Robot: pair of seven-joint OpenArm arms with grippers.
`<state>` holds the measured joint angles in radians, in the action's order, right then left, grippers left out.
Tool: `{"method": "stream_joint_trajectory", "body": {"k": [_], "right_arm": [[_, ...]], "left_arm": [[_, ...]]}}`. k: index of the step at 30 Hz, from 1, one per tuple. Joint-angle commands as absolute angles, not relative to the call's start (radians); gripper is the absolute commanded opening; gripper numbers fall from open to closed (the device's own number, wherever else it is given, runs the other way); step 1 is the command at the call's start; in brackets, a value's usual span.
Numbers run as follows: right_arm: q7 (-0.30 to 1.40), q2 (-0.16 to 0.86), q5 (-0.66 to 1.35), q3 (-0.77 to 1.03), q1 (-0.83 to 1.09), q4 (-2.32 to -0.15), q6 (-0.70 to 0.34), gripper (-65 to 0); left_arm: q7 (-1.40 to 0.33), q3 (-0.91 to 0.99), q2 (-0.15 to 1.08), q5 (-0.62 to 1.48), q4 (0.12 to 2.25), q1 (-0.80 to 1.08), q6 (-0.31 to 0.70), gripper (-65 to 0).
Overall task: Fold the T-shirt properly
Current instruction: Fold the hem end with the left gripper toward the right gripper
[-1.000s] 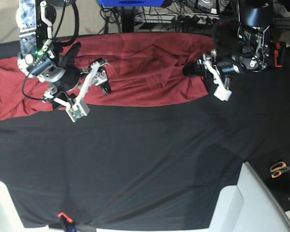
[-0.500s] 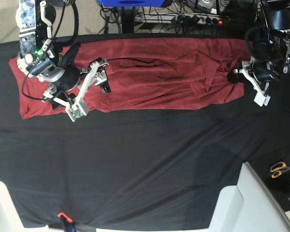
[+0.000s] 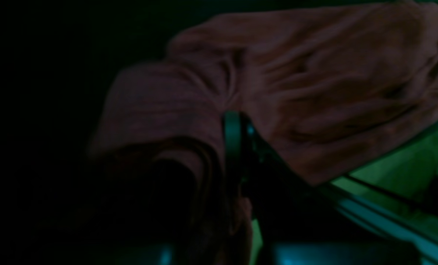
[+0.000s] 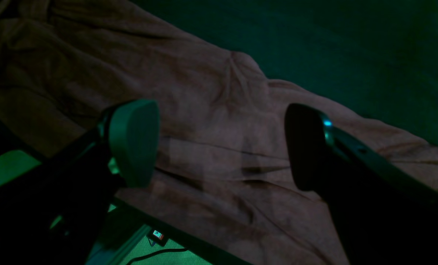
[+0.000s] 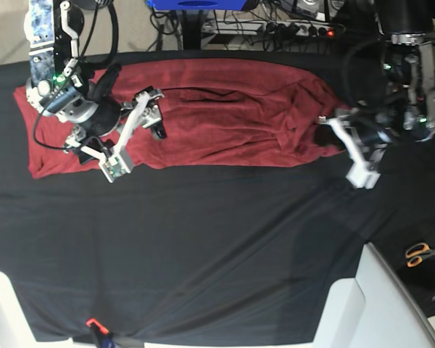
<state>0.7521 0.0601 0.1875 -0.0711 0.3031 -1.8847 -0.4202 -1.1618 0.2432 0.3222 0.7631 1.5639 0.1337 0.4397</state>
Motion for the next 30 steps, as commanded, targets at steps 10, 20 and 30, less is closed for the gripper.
{"method": "stream_joint_trajectory", "body": {"k": [10, 20, 30], "right_arm": [[0.734, 0.061, 0.199, -0.068, 0.297, -1.902, -0.424, -14.9], [0.734, 0.053, 0.199, 0.013, 0.297, -1.9, -0.424, -14.9], [0.734, 0.053, 0.199, 0.125, 0.297, -1.9, -0.424, -14.9]], "left_arm": [[-1.153, 0.044, 0.22, 0.78, 1.573, 0.094, 0.427, -65.0], [-1.153, -0.093, 0.11, 0.782, 1.474, 0.013, 0.351, -65.0], [-1.15, -0.13, 0.035, 0.782, 1.383, -0.05, 0.351, -65.0]]}}
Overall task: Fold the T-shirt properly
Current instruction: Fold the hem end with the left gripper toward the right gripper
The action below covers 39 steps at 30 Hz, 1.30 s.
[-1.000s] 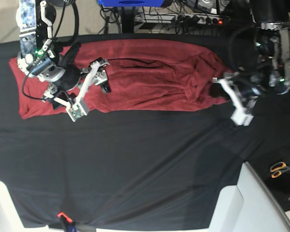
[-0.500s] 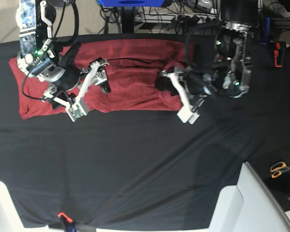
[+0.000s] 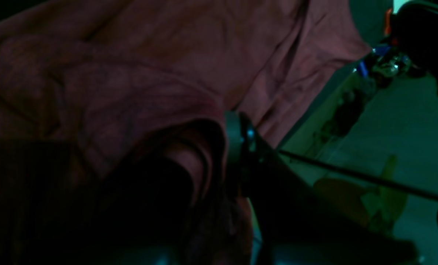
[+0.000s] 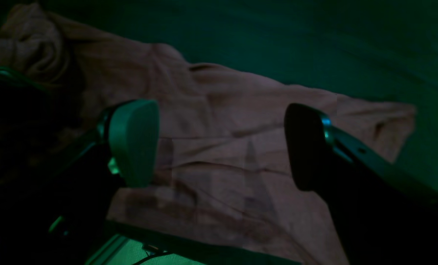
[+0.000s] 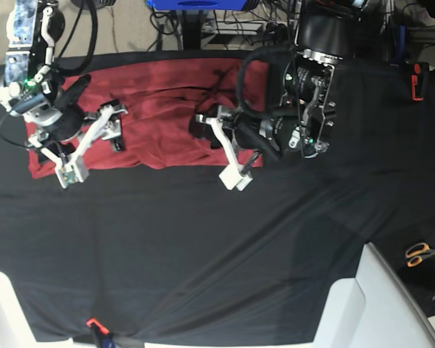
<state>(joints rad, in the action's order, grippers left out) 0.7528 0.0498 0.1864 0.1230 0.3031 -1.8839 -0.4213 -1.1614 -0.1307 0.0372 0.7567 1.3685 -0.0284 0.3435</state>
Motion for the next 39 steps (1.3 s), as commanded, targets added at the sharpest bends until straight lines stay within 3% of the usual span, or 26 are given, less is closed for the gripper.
{"method": "stream_joint_trajectory", "body": {"k": [1, 13, 39], "right_arm": [[0.734, 0.053, 0.199, 0.125, 0.297, -1.9, -0.424, -14.9], [0.734, 0.053, 0.199, 0.122, 0.297, -1.9, -0.424, -14.9], [0.734, 0.053, 0.199, 0.12, 0.297, -1.9, -0.424, -14.9]], "left_arm": [[-1.15, -0.131, 0.028, 0.782, 1.379, -0.053, 0.351, -65.0], [-1.148, -0.131, -0.041, 0.782, 1.354, -0.077, 0.351, -65.0], [-1.148, -0.131, -0.068, 0.785, 1.319, -0.105, 0.351, -65.0]]}}
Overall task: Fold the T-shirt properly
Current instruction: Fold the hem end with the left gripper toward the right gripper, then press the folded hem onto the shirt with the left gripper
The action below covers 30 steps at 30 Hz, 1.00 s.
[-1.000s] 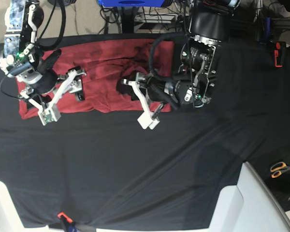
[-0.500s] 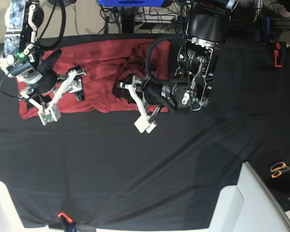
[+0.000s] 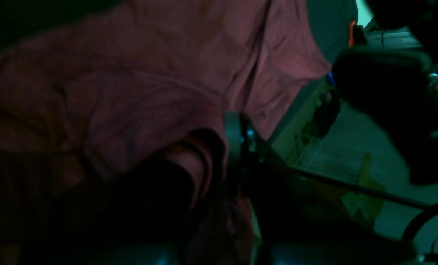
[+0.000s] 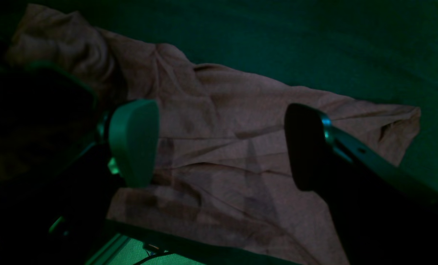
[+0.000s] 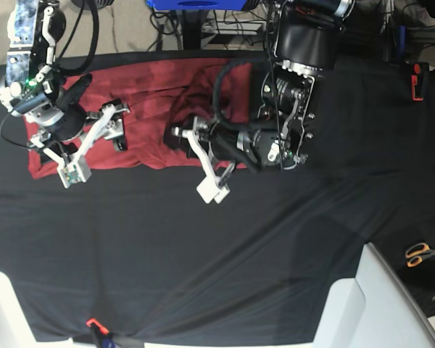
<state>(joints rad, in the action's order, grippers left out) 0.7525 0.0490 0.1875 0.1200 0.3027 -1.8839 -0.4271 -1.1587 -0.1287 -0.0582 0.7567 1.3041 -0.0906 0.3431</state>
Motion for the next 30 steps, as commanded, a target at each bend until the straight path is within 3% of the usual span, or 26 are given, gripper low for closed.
{"method": "stream_joint_trajectory", "body": {"k": [1, 11, 20, 30], "right_arm": [[0.734, 0.053, 0.199, 0.12, 0.297, -1.9, -0.424, -14.9], [0.734, 0.053, 0.199, 0.125, 0.297, -1.9, -0.424, -14.9], [0.733, 0.024, 0.199, 0.232, 0.272, -1.9, -0.424, -14.9], [0.733, 0.022, 0.199, 0.232, 0.271, -1.9, -0.424, -14.9]], "left_arm": [[-1.148, -0.13, -0.074, 0.783, 1.319, -0.105, 0.351, -65.0], [-1.147, -0.133, -0.099, 0.782, 1.198, -0.147, 0.351, -65.0], [-1.147, -0.15, -0.104, 0.782, 1.196, -0.148, 0.352, -65.0], [-1.145, -0.211, -0.107, 0.782, 1.185, -0.173, 0.351, -65.0]]}}
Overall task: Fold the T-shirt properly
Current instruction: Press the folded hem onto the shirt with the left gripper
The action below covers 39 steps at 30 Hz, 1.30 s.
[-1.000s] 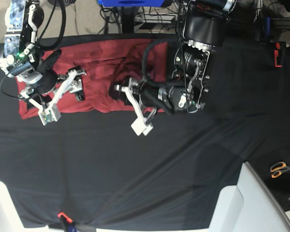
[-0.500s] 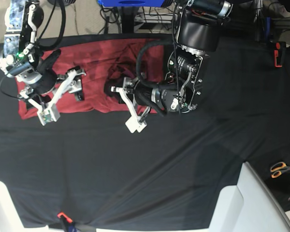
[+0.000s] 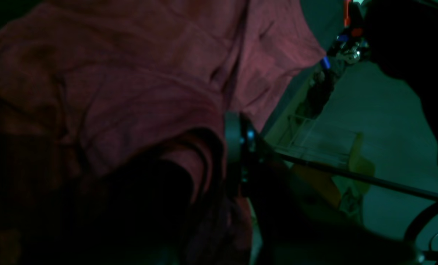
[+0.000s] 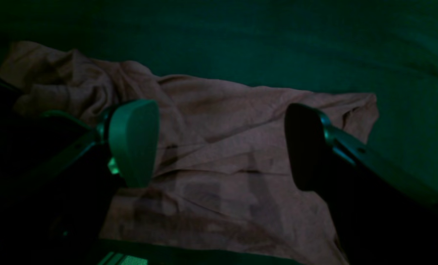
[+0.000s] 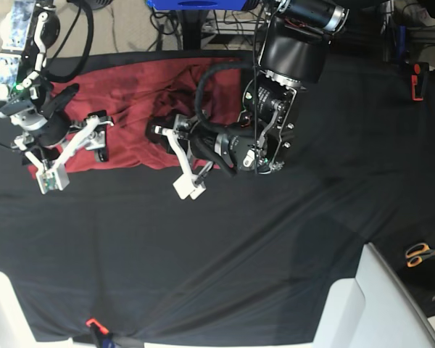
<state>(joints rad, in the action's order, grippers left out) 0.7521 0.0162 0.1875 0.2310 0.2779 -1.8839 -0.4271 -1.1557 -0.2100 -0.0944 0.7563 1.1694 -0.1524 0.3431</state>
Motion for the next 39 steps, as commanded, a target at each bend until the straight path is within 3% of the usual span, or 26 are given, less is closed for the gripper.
{"method": "stream_joint_trajectory", "body": {"k": [1, 11, 19, 25, 39], "right_arm": [[0.733, 0.022, 0.199, 0.232, 0.271, -1.9, -0.424, -14.9], [0.733, 0.022, 0.199, 0.232, 0.271, -1.9, -0.424, -14.9], [0.733, 0.022, 0.199, 0.232, 0.271, -1.9, -0.424, -14.9], [0.733, 0.022, 0.199, 0.232, 0.271, -1.9, -0.424, -14.9], [0.733, 0.024, 0.199, 0.28, 0.254, -1.9, -0.424, -14.9]], "left_arm": [[-1.145, -0.211, -0.107, 0.782, 1.185, -0.179, 0.351, -65.0], [-1.145, -0.217, -0.114, 0.786, 1.184, -0.182, 0.351, -65.0], [-1.145, -0.223, -0.122, 0.785, 1.176, -0.199, 0.351, -43.6], [-1.145, -0.222, -0.128, 0.788, 1.079, -0.236, 0.351, -35.1], [-1.145, -0.222, -0.157, 0.791, 1.067, -0.268, 0.354, -35.5]]}}
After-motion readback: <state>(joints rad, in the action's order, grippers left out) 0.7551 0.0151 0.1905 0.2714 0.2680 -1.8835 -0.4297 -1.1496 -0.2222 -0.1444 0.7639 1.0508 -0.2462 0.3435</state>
